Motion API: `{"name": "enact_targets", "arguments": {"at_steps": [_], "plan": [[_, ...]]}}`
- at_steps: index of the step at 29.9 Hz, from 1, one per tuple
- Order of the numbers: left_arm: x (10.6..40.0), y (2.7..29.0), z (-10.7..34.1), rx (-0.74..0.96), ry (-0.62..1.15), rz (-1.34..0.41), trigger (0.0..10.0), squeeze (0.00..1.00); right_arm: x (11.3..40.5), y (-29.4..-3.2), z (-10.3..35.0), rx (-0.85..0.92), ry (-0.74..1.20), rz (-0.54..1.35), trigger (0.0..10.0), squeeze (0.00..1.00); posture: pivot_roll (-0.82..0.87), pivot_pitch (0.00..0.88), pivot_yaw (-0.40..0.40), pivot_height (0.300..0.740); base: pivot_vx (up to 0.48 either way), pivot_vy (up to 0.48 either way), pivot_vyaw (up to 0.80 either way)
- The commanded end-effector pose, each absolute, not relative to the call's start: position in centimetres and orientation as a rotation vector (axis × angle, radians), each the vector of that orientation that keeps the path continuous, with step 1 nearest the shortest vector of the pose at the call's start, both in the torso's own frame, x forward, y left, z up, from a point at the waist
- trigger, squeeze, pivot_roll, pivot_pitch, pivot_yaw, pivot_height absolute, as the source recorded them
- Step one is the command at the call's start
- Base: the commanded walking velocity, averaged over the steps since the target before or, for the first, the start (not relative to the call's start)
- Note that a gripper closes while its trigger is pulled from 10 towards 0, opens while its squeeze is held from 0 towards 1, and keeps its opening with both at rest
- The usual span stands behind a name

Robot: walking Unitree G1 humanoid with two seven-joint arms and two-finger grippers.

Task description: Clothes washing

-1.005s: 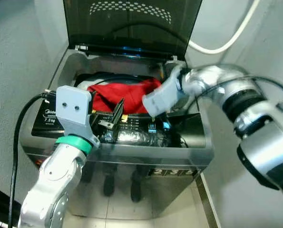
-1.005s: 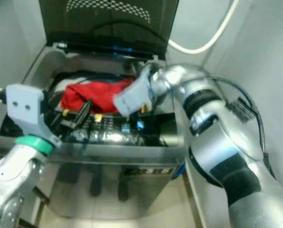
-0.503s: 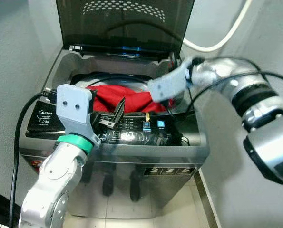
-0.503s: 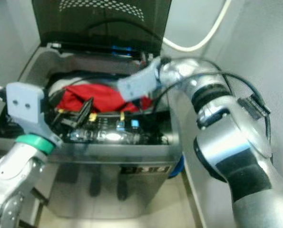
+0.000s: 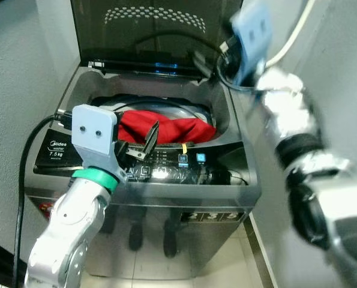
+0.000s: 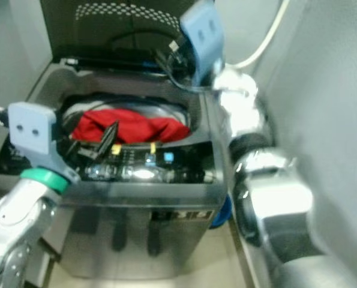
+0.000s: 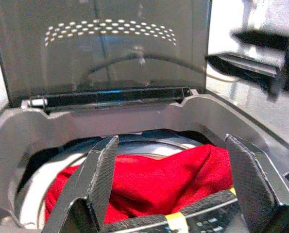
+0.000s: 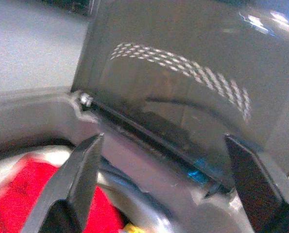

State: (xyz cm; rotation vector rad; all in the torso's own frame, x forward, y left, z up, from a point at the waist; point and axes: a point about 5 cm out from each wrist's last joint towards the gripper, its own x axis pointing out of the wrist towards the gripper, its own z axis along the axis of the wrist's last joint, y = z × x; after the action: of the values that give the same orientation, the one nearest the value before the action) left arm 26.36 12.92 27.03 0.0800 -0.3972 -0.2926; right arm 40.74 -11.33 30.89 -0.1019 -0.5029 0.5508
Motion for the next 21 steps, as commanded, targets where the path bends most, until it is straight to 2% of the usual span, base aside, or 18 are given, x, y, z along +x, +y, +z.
{"name": "enact_targets", "arguments": {"at_steps": [1, 2, 5, 7, 10, 15, 21], "plan": [[26.6, 13.2, 27.3, 0.122, -0.420, -0.277, 10.0, 0.00, 40.5, -11.5, 29.7, 0.079, -0.497, 0.502, 10.0, 0.00, 0.13, 0.089, -0.022, 0.740, 0.000, 0.000, 0.00], [26.8, 13.4, 27.6, 0.140, -0.434, -0.269, 10.0, 0.00, 39.8, -11.3, 27.5, 0.196, -0.474, 0.456, 10.0, 0.00, 0.13, 0.084, -0.020, 0.740, 0.000, 0.000, 0.00], [26.8, 13.4, 27.6, 0.140, -0.434, -0.269, 10.0, 0.00, 39.8, -11.3, 27.5, 0.196, -0.474, 0.456, 10.0, 0.00, 0.13, 0.084, -0.020, 0.740, 0.000, 0.000, 0.00], [27.2, 13.7, 28.0, 0.143, -0.445, -0.270, 10.0, 0.00, 37.9, -11.3, 25.3, 0.295, -0.515, 0.384, 10.0, 0.00, 0.12, 0.070, -0.005, 0.740, 0.000, 0.000, 0.00], [27.2, 13.7, 28.0, 0.143, -0.445, -0.270, 10.0, 0.00, 37.9, -11.3, 25.3, 0.295, -0.515, 0.384, 10.0, 0.00, 0.12, 0.070, -0.005, 0.740, 0.000, 0.000, 0.00], [27.3, 13.5, 27.8, 0.148, -0.437, -0.323, 10.0, 0.00, 35.4, -11.5, 25.6, 0.333, -0.651, 0.353, 10.0, 0.00, 0.11, 0.032, 0.020, 0.740, 0.000, 0.000, 0.00], [27.4, 13.5, 27.6, 0.143, -0.429, -0.334, 10.0, 0.00, 34.7, -11.6, 25.8, 0.336, -0.675, 0.350, 10.0, 0.00, 0.11, 0.016, 0.025, 0.740, 0.000, 0.000, 0.00]]}}
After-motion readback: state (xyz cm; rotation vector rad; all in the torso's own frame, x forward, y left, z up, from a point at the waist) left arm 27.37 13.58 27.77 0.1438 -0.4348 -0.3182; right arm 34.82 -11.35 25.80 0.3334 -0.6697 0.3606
